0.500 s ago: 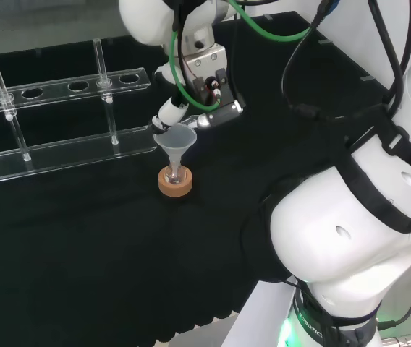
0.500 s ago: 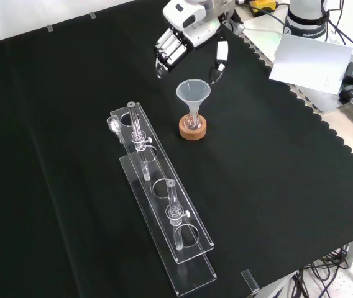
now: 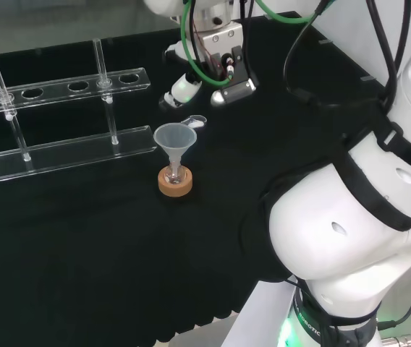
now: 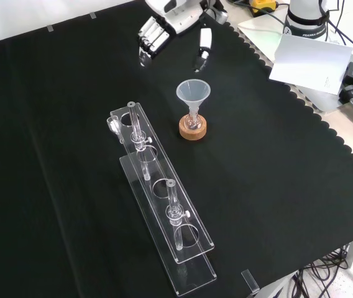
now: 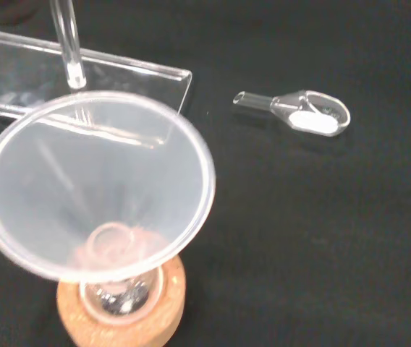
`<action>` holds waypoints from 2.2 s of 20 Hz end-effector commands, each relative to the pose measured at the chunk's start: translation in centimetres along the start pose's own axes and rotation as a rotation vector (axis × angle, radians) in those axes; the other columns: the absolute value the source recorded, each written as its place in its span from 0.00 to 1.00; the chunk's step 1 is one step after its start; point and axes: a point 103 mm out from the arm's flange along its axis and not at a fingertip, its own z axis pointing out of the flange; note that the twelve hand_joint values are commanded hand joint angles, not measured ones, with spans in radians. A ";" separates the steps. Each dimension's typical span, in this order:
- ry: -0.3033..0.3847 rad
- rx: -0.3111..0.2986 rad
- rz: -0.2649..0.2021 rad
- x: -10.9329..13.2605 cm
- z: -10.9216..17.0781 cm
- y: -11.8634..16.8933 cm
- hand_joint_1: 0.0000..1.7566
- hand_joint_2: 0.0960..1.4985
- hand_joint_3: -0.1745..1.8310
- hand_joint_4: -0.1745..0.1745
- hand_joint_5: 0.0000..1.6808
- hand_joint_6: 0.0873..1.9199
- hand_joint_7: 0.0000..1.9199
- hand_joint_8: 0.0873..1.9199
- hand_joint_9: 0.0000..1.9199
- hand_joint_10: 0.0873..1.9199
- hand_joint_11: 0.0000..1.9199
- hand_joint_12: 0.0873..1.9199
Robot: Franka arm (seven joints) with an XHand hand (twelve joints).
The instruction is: Pick up the weighing funnel.
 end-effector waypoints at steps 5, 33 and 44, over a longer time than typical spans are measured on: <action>0.063 -0.025 0.020 -4.5 0.7 4.5 0.39 0.42 0.27 0.33 0.22 0.00 0.11 0.34 0.24 0.32 0.19 0.69; 0.055 0.091 -0.016 -7.0 11.4 15.7 0.49 0.39 0.32 0.39 0.35 0.01 0.21 0.33 0.33 0.27 0.24 0.66; 0.041 0.125 0.020 -7.7 13.7 16.5 0.51 0.36 0.35 0.41 0.38 0.04 0.24 0.33 0.35 0.26 0.26 0.65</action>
